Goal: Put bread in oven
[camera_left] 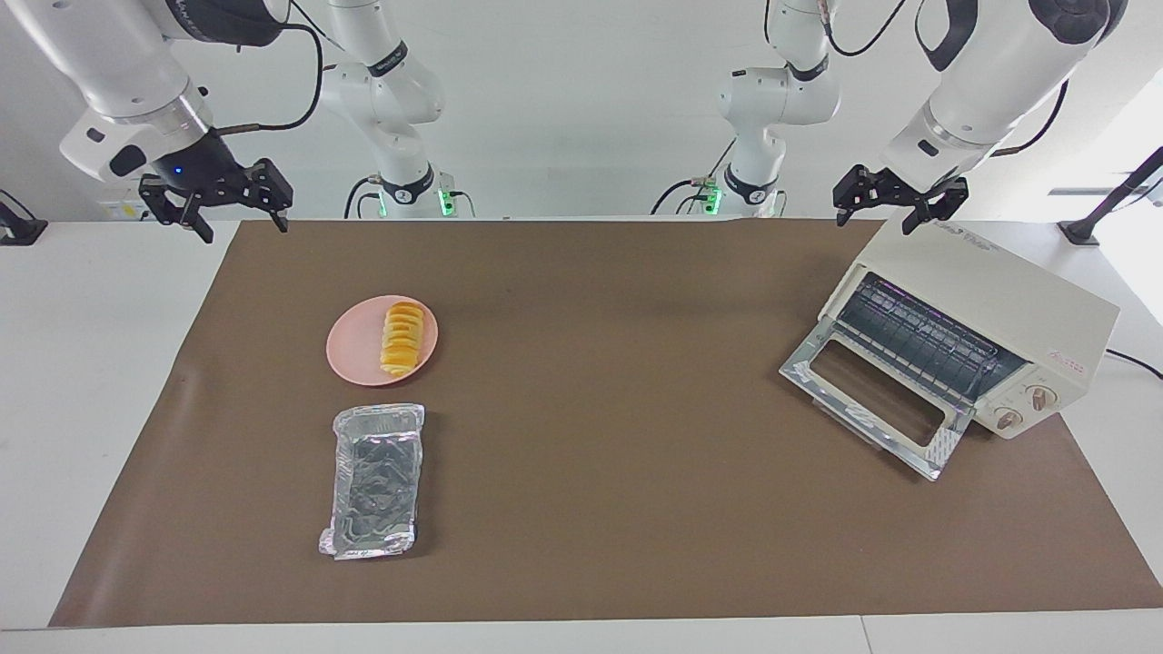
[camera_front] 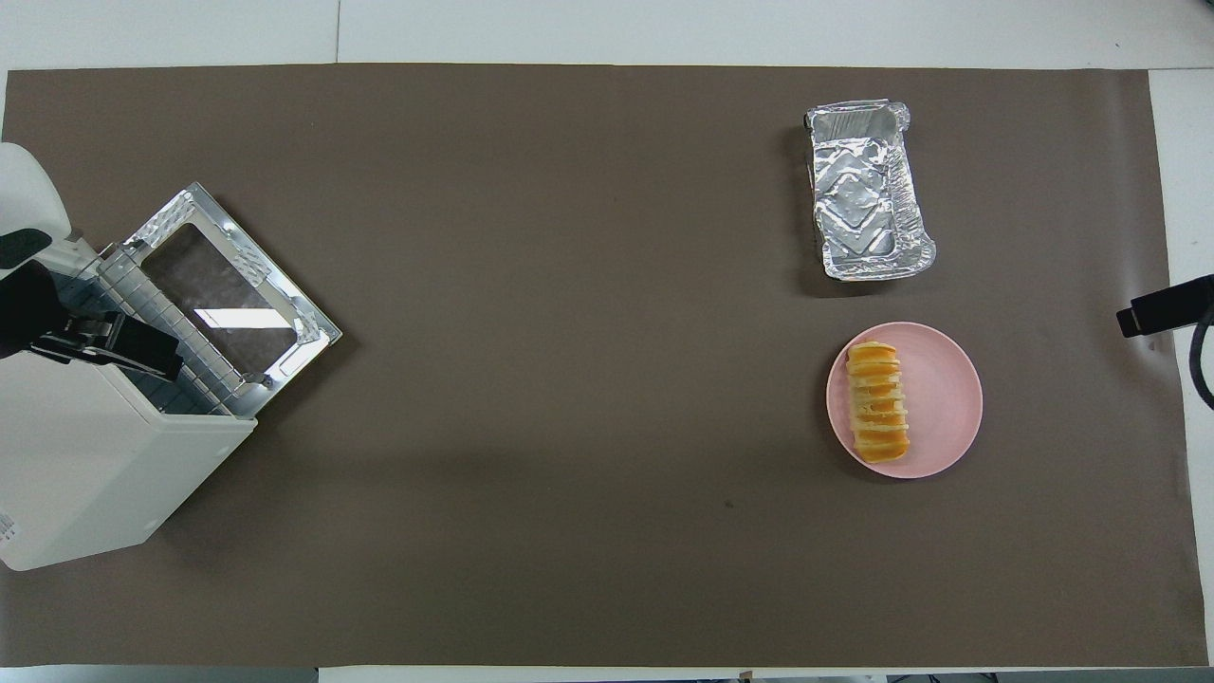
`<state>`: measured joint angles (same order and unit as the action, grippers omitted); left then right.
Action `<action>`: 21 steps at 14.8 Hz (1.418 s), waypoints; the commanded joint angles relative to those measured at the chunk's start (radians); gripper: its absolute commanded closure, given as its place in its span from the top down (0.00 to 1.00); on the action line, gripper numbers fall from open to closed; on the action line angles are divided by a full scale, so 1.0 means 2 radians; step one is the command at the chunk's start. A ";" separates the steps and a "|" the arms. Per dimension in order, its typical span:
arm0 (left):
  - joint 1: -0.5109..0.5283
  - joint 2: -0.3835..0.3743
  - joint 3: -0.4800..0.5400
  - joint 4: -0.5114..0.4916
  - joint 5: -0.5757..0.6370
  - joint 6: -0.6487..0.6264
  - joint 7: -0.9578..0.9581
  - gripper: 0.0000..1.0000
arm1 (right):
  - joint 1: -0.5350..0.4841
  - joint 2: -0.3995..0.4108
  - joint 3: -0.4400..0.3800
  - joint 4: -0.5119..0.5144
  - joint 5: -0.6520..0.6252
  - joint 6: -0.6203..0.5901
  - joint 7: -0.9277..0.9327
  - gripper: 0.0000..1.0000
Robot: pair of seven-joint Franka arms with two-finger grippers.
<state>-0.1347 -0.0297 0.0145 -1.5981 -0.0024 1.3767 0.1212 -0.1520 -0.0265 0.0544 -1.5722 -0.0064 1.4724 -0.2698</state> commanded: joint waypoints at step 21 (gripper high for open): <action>0.008 -0.007 -0.004 -0.002 -0.005 0.003 -0.003 1.00 | 0.073 -0.038 0.013 -0.361 0.009 0.370 0.098 1.00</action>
<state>-0.1347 -0.0297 0.0145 -1.5980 -0.0024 1.3767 0.1212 0.0029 -0.1540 0.0782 -2.2707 -0.0054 2.1347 -0.0842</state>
